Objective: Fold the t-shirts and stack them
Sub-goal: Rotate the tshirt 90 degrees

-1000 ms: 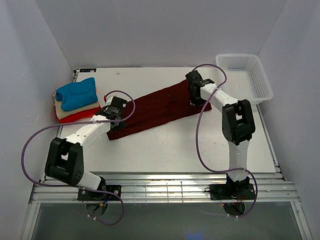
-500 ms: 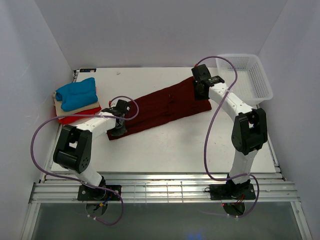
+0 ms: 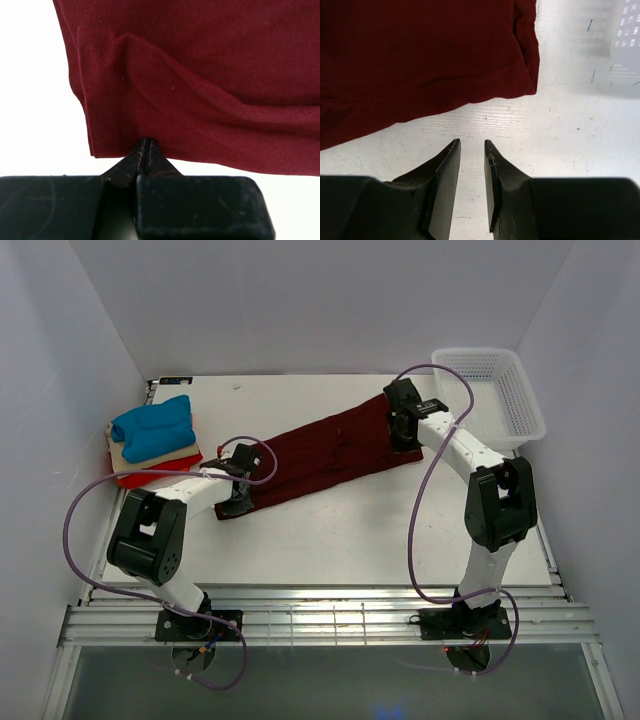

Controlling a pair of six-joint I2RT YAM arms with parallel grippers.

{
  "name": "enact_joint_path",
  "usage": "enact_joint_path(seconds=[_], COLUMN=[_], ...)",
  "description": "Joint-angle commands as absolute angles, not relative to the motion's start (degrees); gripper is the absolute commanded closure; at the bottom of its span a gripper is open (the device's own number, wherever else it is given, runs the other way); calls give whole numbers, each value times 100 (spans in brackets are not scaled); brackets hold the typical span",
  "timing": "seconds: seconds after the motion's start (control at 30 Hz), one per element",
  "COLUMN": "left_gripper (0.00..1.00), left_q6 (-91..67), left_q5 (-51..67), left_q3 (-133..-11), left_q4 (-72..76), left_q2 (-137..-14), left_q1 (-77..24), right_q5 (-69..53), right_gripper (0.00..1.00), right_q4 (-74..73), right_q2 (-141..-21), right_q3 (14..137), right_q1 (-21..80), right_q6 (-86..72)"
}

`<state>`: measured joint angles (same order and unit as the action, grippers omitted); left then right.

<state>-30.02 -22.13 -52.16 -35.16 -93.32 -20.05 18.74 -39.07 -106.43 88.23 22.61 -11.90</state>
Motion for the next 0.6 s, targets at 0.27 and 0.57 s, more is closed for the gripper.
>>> enact_joint_path(seconds=[0.27,0.57], left_gripper=[100,100], left_q6=[-3708,-4324], left_q5=[-967,-624], left_q3=[-4219,-3648], left_q4=[-3533,-3603], left_q2=[-9019,-8719], left_q1=[-2162,-2847], right_q5=[1714,1292], right_gripper=[69,69], right_q4=[-3771,-3779], right_q2=[-11293,-11953], right_q3=[9412,9949], right_q1=[2250,2250], right_q6=[-1213,-1301])
